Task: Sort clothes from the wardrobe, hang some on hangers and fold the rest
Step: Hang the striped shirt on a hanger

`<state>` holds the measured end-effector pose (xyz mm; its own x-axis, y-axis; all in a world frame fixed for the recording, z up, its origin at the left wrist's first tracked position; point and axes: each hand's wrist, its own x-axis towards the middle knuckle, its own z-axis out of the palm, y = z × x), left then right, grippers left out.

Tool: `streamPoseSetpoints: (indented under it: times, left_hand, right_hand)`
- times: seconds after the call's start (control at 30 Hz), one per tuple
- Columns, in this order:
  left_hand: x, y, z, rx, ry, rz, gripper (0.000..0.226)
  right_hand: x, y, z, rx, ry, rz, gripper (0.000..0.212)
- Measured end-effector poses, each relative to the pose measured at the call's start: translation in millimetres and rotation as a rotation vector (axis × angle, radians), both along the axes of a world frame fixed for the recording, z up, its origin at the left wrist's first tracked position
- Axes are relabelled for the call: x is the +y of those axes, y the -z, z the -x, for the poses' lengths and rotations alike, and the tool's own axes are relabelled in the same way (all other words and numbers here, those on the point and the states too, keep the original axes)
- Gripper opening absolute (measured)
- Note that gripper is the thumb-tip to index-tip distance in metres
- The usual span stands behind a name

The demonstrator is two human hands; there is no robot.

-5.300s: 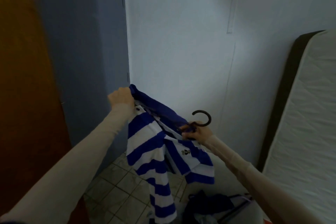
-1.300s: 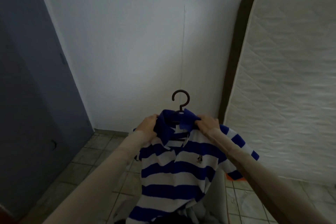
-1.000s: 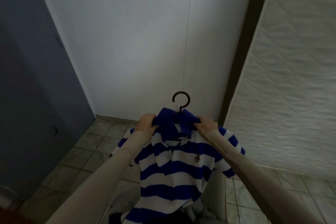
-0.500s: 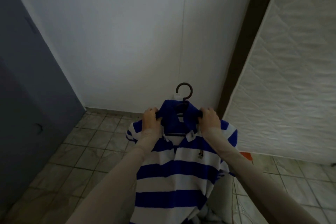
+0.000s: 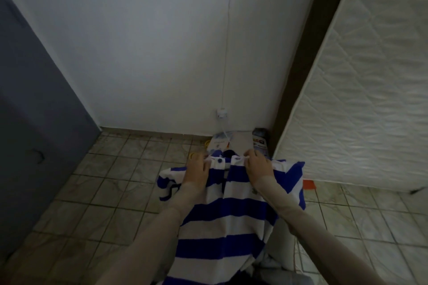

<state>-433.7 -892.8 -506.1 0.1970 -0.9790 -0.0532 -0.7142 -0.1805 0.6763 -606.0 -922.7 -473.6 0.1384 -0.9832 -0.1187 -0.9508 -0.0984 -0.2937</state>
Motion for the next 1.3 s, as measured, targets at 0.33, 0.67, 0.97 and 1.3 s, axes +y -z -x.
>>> streamPoseSetpoints:
  times: [0.33,0.67,0.97,1.3]
  left_hand:
    - [57.1,-1.7,20.3,-0.005,-0.01,0.163,0.01]
    - [45.0,-13.1,28.5,0.071,-0.16,-0.101,0.016]
    - [46.6,-13.0,42.5,-0.106,-0.22,-0.109,0.017]
    - [60.2,-7.4,45.8,0.416,-0.236,-0.057,0.004]
  right_hand:
    - [60.1,16.9,-21.8,-0.237,-0.043,0.096,0.022]
    - [59.6,15.7,-39.0,-0.28,0.304,-0.078,0.031]
    - [73.0,25.5,-32.4,-0.45,0.301,-0.053,0.03]
    - [91.5,21.8,-40.2,-0.643,0.475,0.03,0.02]
